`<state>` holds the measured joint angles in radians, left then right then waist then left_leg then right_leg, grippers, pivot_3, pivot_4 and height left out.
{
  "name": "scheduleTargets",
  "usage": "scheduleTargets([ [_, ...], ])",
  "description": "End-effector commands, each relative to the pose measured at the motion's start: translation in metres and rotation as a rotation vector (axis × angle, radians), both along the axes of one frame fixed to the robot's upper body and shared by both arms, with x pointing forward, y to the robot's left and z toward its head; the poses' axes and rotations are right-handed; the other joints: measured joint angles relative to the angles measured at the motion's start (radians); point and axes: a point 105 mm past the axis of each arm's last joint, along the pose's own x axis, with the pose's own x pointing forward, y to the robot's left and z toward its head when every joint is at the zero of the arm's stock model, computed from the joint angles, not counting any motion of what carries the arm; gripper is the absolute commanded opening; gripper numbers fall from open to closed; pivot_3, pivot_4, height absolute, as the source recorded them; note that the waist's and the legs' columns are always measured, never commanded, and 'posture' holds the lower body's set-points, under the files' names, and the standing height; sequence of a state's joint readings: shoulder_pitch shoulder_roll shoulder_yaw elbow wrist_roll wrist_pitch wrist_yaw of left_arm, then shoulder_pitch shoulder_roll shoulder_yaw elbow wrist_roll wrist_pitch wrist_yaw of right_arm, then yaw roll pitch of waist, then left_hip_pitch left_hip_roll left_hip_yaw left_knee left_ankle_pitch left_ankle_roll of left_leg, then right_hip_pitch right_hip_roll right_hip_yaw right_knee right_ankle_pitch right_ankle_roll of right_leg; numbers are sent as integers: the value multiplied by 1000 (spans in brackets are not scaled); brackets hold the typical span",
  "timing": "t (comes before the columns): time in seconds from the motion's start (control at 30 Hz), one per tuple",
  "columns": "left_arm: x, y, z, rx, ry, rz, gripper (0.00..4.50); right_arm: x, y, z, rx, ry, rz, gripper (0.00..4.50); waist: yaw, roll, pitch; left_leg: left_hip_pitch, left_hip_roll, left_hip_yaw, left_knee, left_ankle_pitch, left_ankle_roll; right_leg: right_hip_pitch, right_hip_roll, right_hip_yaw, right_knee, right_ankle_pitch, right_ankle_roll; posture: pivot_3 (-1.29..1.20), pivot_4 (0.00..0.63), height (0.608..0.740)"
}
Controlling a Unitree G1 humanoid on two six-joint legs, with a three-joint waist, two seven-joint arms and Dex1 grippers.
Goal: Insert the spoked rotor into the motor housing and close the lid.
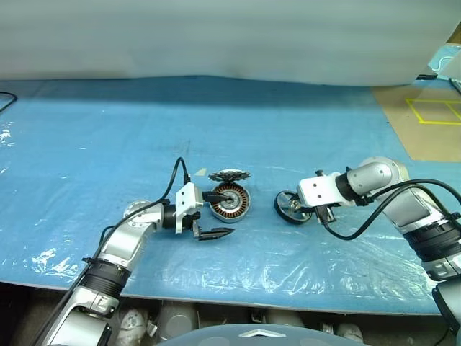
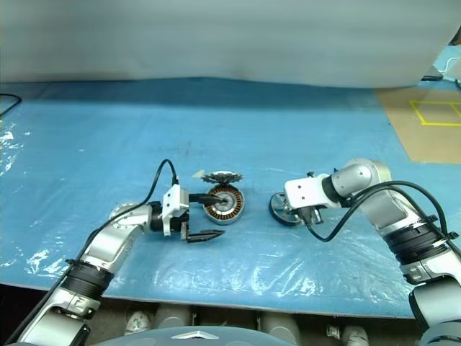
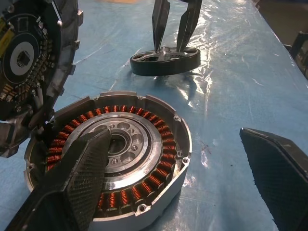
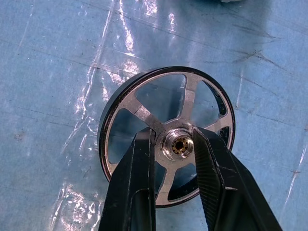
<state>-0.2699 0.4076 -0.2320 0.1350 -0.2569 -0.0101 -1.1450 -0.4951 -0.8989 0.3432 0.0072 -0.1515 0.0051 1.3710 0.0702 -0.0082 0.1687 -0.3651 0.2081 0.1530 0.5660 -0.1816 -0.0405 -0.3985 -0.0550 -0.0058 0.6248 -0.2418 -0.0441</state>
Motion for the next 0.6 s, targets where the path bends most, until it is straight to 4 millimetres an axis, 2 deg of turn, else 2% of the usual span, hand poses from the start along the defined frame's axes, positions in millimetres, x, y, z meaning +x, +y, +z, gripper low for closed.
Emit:
scheduleTargets([
  [0.03,3,-1,7,-10,-46,2,4500,-15,-1,-22,-44,92,28,751,0,0,0,0,0,0,0,0,0,0,0,0,0,0,0,0,150,740],
  [0.2,4,-1,8,-16,-55,7,4500,-6,1,-12,-6,46,0,751,0,0,0,0,0,0,0,0,0,0,0,0,0,0,0,0,150,740],
  [0.33,10,4,19,-71,-73,35,4500,7,5,13,60,-68,-34,751,-1,0,0,0,0,0,0,0,0,0,0,0,0,0,0,0,150,740],
  [0.43,10,13,35,-146,-78,25,4500,0,14,36,126,-117,-15,751,0,1,1,-2,0,0,0,0,0,-2,0,0,0,0,0,0,150,740],
  [0.6,12,18,49,-214,-39,23,4500,-10,29,60,284,-96,-61,751,2,2,1,-5,0,0,-2,0,0,-5,0,0,-1,0,0,0,150,740],
])
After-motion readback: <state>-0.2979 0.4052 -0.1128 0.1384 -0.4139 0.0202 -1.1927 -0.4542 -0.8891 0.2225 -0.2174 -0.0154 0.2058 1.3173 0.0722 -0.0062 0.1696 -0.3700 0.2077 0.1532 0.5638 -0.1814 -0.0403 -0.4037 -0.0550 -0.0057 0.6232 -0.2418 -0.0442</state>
